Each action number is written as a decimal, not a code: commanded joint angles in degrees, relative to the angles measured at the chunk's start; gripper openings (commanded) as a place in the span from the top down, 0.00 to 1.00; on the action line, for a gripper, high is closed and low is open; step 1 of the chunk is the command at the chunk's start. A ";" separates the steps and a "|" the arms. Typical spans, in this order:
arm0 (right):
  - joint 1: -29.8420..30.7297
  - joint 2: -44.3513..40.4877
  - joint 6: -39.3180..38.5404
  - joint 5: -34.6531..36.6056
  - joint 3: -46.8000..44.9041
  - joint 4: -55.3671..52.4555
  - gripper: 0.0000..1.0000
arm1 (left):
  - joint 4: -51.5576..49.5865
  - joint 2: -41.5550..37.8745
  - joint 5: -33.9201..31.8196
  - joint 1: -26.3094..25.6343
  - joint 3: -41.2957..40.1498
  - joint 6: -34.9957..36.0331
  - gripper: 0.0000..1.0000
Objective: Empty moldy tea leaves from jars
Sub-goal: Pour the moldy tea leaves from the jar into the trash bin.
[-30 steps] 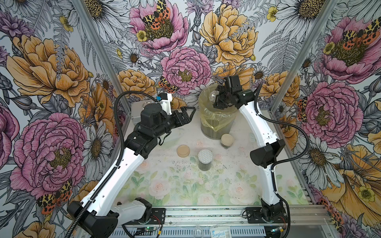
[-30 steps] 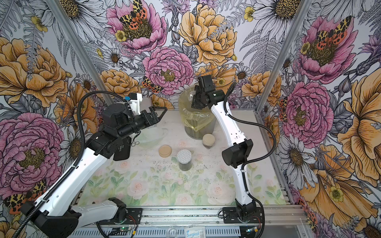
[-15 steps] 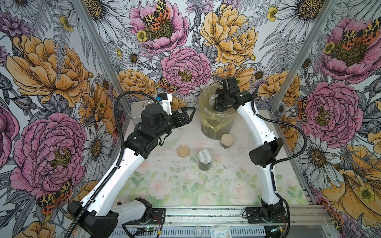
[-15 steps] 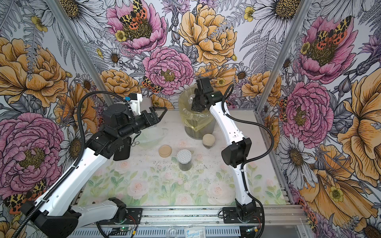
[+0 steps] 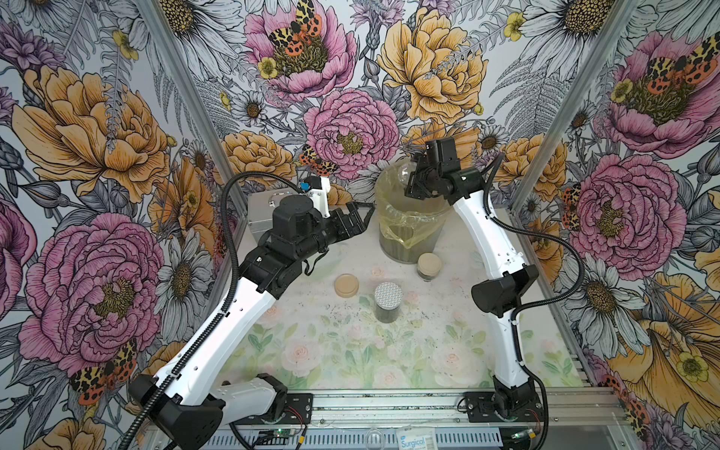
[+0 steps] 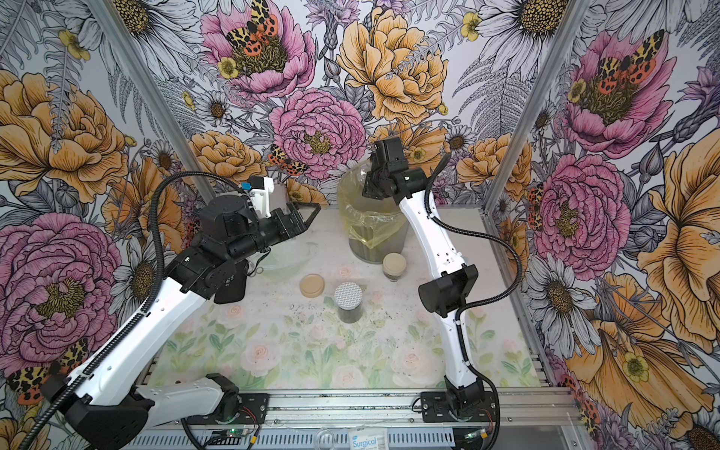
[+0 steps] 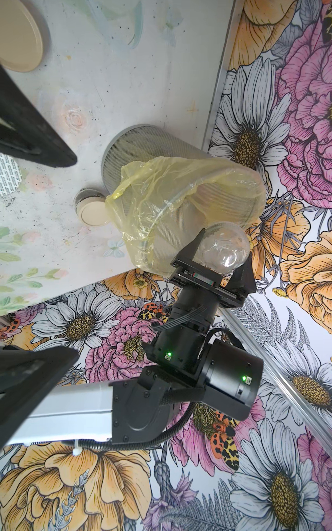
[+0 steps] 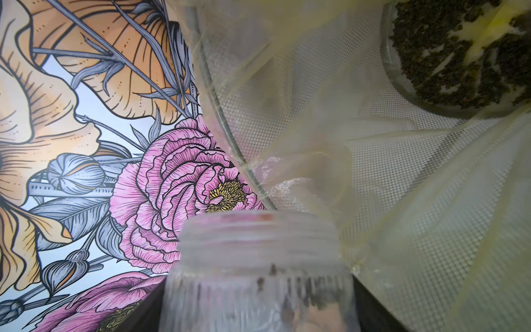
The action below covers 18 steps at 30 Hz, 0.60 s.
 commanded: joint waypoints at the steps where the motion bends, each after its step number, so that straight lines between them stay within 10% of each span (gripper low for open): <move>1: -0.94 -1.83 26.22 -2.36 -3.32 1.83 1.00 | -0.98 0.09 -2.41 -1.04 1.42 -0.20 0.01; 18: -5.44 -2.05 32.72 -0.60 0.07 2.17 1.00 | -3.43 0.58 -5.45 -3.05 3.92 -0.49 0.01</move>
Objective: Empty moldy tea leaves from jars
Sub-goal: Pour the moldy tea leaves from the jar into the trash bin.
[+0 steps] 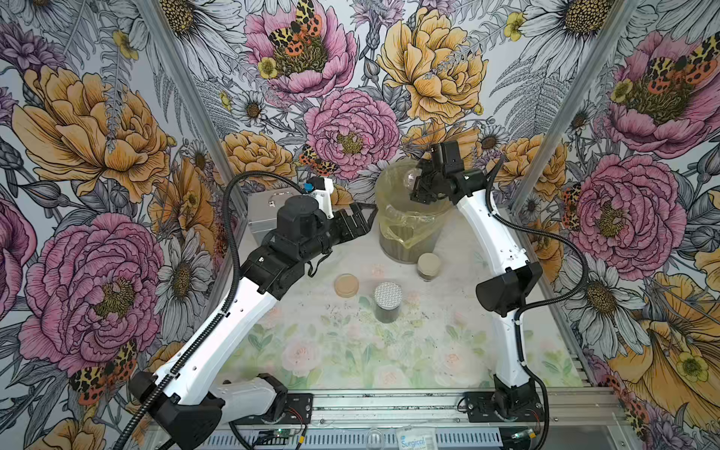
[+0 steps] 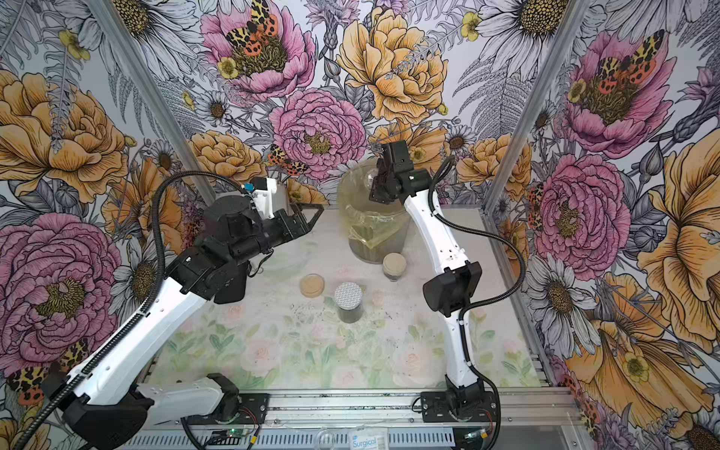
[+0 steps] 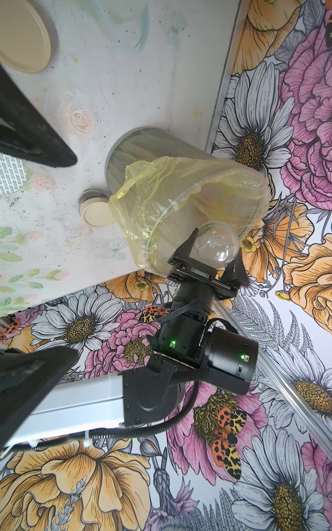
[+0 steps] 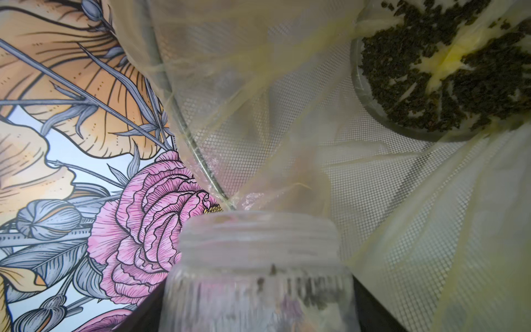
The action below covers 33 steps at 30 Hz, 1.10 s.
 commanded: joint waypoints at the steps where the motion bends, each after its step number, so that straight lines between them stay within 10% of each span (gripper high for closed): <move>1: -1.94 -0.85 32.79 -0.71 3.90 2.54 1.00 | -1.12 0.03 -2.74 -0.97 1.90 -0.07 0.01; 7: -0.18 0.96 30.57 -1.79 5.81 5.99 1.00 | -1.52 1.67 -2.08 -1.64 3.17 -0.45 0.01; 21: -5.22 -7.40 -18.95 -9.52 -10.47 3.05 1.00 | -1.73 1.63 -4.44 -2.00 2.67 1.79 0.01; 26: -5.47 -0.58 -34.29 -18.52 1.64 -0.51 1.00 | -1.08 2.40 -3.77 -2.04 2.57 2.05 0.01; 33: -5.76 1.54 -59.13 -12.36 8.66 -9.74 1.00 | -0.36 1.73 -3.65 -1.48 1.31 2.30 0.01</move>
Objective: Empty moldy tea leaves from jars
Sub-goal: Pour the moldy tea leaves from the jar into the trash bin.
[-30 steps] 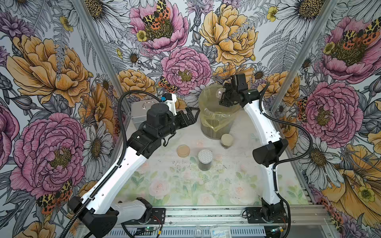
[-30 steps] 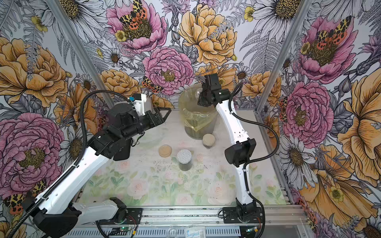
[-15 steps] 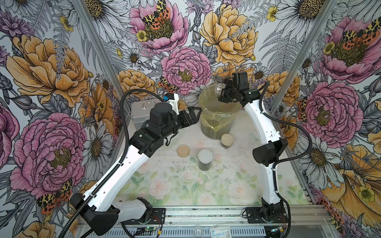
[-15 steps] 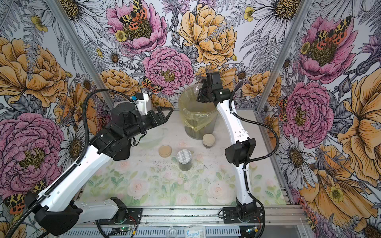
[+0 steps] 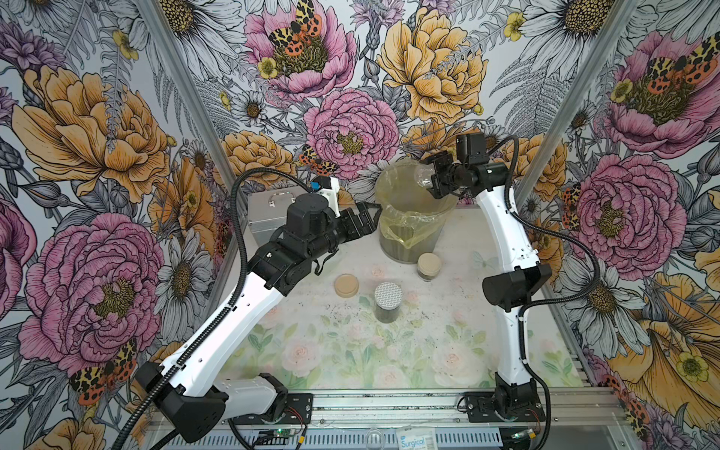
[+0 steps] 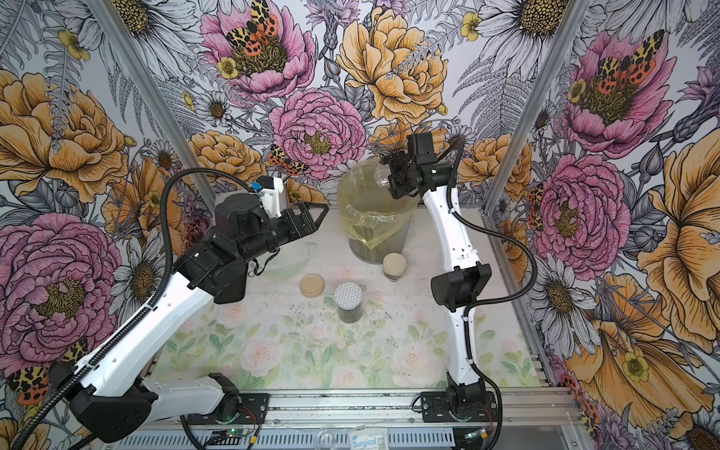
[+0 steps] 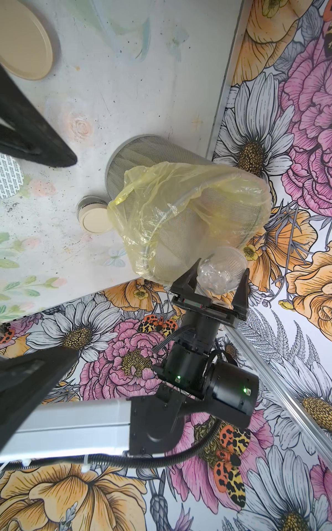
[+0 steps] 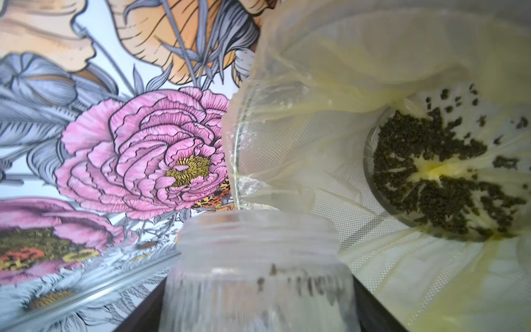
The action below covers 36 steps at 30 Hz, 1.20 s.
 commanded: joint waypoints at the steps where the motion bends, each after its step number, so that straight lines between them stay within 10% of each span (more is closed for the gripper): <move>1: 0.28 -0.39 -20.75 3.62 1.04 -5.88 1.00 | 1.11 -0.81 0.11 0.53 -0.74 1.67 0.01; 18: 11.17 -5.73 -100.10 37.63 -5.31 -7.90 1.00 | 3.87 -0.86 5.27 4.25 -4.30 0.26 0.01; 23: 15.32 -4.71 -133.58 49.42 -11.02 -4.19 1.00 | 5.26 -2.31 6.72 6.69 -6.57 -0.40 0.01; 36: 15.22 -5.29 -165.56 41.07 -13.72 16.67 1.00 | 7.90 -7.10 10.64 11.51 -12.05 -2.64 0.01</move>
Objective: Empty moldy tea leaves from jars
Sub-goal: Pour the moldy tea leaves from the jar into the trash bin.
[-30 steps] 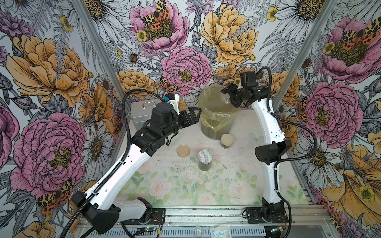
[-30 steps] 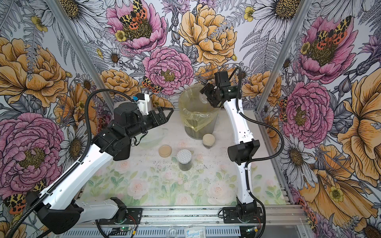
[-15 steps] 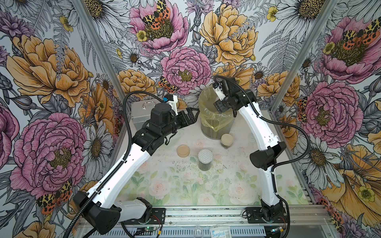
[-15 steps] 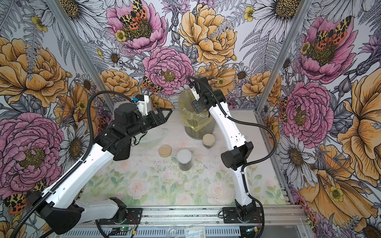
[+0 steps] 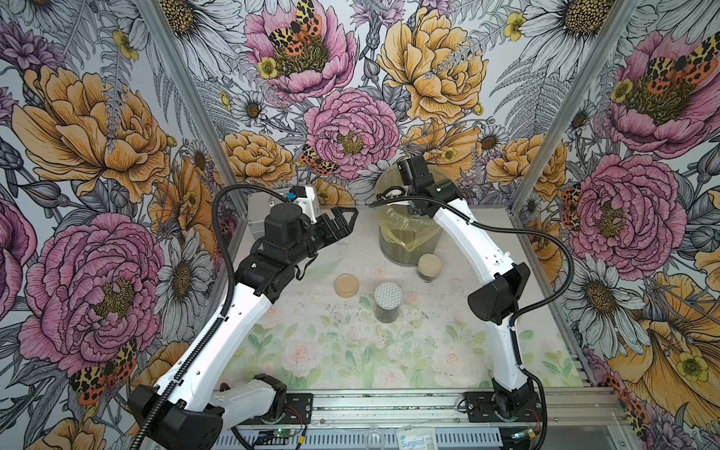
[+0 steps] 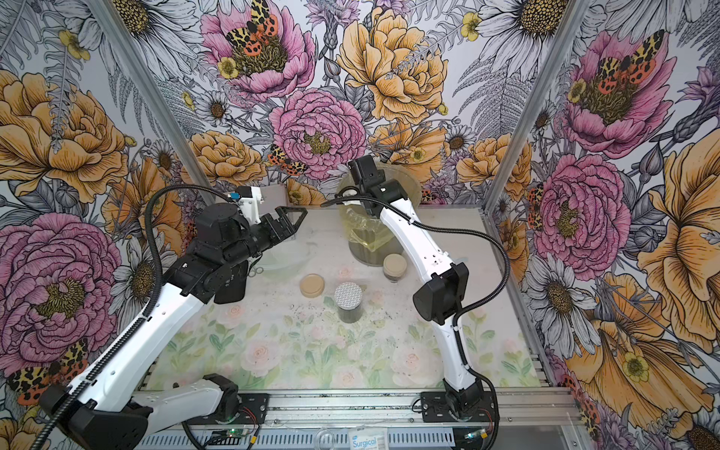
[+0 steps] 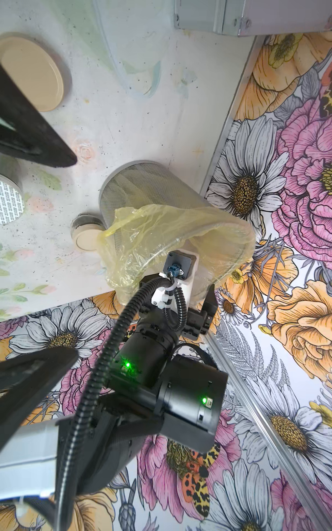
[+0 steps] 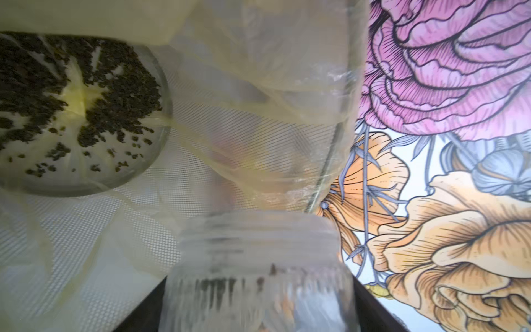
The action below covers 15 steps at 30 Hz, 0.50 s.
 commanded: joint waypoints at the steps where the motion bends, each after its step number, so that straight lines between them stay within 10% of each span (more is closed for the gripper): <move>1: -1.06 -2.02 -10.51 -5.26 0.63 9.56 1.00 | 1.97 -1.08 2.46 0.47 -0.78 -0.58 0.01; 15: -6.19 -12.89 -30.00 -19.12 -9.91 2.94 1.00 | 5.11 -1.53 10.51 2.30 -2.80 1.33 0.01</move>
